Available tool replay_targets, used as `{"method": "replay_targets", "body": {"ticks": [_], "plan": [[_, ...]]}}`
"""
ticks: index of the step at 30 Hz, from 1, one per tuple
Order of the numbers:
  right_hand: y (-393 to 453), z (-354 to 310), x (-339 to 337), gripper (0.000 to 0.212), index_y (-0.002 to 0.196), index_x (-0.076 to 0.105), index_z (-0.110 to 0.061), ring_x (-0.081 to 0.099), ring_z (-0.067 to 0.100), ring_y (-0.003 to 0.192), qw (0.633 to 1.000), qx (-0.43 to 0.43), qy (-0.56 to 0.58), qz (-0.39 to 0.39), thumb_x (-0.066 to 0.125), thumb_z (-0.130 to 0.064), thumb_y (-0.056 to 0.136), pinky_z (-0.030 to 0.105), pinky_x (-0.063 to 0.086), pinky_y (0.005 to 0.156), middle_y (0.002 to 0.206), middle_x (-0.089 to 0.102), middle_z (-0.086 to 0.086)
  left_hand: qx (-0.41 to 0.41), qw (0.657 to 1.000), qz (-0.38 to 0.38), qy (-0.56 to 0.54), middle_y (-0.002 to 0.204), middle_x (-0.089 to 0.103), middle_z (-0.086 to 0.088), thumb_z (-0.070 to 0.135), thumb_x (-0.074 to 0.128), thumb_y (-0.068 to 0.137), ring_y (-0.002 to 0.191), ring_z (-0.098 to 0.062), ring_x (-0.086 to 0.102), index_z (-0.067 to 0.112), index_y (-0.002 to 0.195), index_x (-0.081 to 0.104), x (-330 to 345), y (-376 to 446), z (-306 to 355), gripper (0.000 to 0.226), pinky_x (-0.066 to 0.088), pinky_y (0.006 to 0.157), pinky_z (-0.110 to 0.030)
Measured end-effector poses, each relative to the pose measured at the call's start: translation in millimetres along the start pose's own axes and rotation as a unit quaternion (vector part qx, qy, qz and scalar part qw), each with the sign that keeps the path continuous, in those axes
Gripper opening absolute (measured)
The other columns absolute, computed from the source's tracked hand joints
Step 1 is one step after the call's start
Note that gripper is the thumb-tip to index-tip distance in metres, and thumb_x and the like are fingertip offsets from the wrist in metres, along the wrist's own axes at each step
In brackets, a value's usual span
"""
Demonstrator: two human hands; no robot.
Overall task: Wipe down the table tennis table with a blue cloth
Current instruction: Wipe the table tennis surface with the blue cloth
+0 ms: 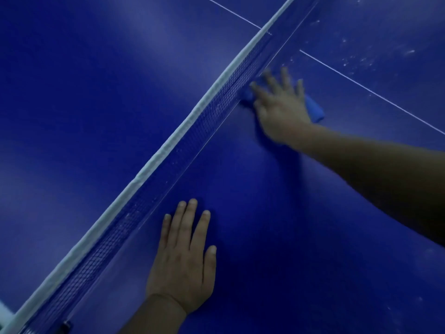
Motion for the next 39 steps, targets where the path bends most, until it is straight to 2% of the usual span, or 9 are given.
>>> {"method": "replay_targets", "body": {"ticks": [4, 8, 10, 16, 21, 27, 31, 36, 39], "plan": [[5.2, 2.1, -4.8, 0.055, 0.155, 0.028, -0.021, 0.002, 0.033, 0.152, 0.998, 0.068, 0.002, 0.014, 0.024, -0.037, 0.103, 0.06, 0.005, 0.119, 0.166, 0.01, 0.004, -0.002, 1.0, -0.014, 0.004, 0.162, 0.023, -0.013, 0.038, 0.032, 0.097, 0.151, -0.028, 0.013, 0.01, 0.148, 0.037, -2.1, 0.7, 1.4, 0.059, 0.009, 0.118, -0.049], [-82.3, -50.5, 11.7, 0.056, 0.152, 0.033, -0.026, 0.016, 0.03, 0.15, 0.982, -0.183, 0.01, -0.046, 0.022, -0.041, 0.1, 0.057, 0.01, 0.119, 0.162, 0.026, -0.001, -0.002, 1.0, -0.018, 0.009, 0.16, 0.026, -0.013, 0.04, 0.032, 0.097, 0.15, -0.028, 0.016, 0.009, 0.146, 0.042, 0.6, 0.1, -0.3, 0.059, 0.012, 0.117, -0.049], [-89.2, -25.9, 7.9, 0.057, 0.152, 0.035, -0.029, 0.018, 0.03, 0.15, 0.977, -0.205, 0.01, -0.063, 0.021, -0.044, 0.1, 0.057, 0.01, 0.119, 0.162, 0.028, -0.003, 0.002, 1.0, -0.015, 0.017, 0.16, 0.026, -0.013, 0.042, 0.031, 0.098, 0.15, -0.028, 0.016, 0.009, 0.146, 0.042, 1.3, 0.8, -1.0, 0.059, 0.013, 0.116, -0.05], [-2.5, 36.9, -12.5, 0.053, 0.155, 0.026, -0.025, 0.009, 0.032, 0.151, 0.992, 0.125, 0.017, 0.003, 0.027, -0.037, 0.104, 0.061, 0.007, 0.118, 0.165, 0.017, -0.001, -0.018, 0.998, 0.02, -0.063, 0.16, 0.028, -0.006, 0.045, 0.033, 0.097, 0.151, -0.021, 0.015, 0.012, 0.145, 0.045, -3.8, 5.1, 1.6, 0.06, 0.007, 0.122, -0.042], [-64.2, -42.8, 14.4, 0.054, 0.151, 0.037, -0.03, 0.017, 0.027, 0.15, 0.984, -0.173, 0.026, -0.032, 0.025, -0.04, 0.099, 0.055, 0.009, 0.119, 0.161, 0.03, -0.006, -0.007, 0.992, 0.082, -0.095, 0.157, 0.033, -0.008, 0.041, 0.034, 0.096, 0.147, -0.023, 0.023, 0.01, 0.144, 0.044, -14.1, 84.5, 25.0, 0.058, 0.012, 0.122, -0.045], [0.0, 20.6, -9.5, 0.052, 0.155, 0.027, -0.031, 0.007, 0.027, 0.153, 0.999, -0.038, -0.005, -0.022, 0.032, -0.034, 0.103, 0.056, 0.005, 0.12, 0.165, 0.019, -0.004, 0.026, 0.999, 0.028, 0.019, 0.166, 0.004, -0.005, 0.049, 0.017, 0.097, 0.152, -0.019, -0.006, 0.019, 0.157, 0.013, -0.7, 147.4, 41.9, 0.067, -0.005, 0.124, -0.043], [-37.6, -8.5, 13.3, 0.057, 0.151, 0.036, -0.03, 0.02, 0.027, 0.15, 0.959, -0.28, 0.011, -0.048, 0.036, -0.034, 0.094, 0.052, 0.009, 0.119, 0.16, 0.032, -0.003, 0.042, 0.998, 0.05, -0.014, 0.163, 0.017, -0.011, 0.043, 0.031, 0.098, 0.153, -0.023, 0.007, 0.013, 0.151, 0.028, 2.6, 147.7, 38.4, 0.061, 0.007, 0.122, -0.045], [75.2, 64.9, -16.3, 0.047, 0.151, 0.037, -0.025, 0.013, 0.025, 0.151, 0.999, -0.044, -0.012, -0.018, 0.033, -0.034, 0.105, 0.049, 0.009, 0.12, 0.161, 0.028, -0.001, 0.044, 0.999, 0.025, 0.006, 0.162, 0.022, -0.009, 0.044, 0.029, 0.099, 0.152, -0.022, 0.01, 0.016, 0.15, 0.028, 0.9, 148.9, 39.6, 0.058, 0.009, 0.119, -0.044], [50.5, 37.6, -2.3, 0.045, 0.143, 0.047, -0.022, 0.022, 0.029, 0.148, 0.992, -0.125, 0.002, -0.002, 0.034, -0.034, 0.103, 0.052, 0.012, 0.12, 0.152, 0.041, 0.004, 0.044, 0.999, 0.013, 0.003, 0.162, 0.024, -0.009, 0.043, 0.032, 0.098, 0.151, -0.022, 0.012, 0.017, 0.149, 0.031, 0.9, 150.5, 39.1, 0.057, 0.01, 0.118, -0.044]]}}
Point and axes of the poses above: each hand's wrist, its own y-axis towards the middle knuckle, its own x-axis out of the palm, z = x × y, the point moved 1 cm from there along y, towards the middle knuckle
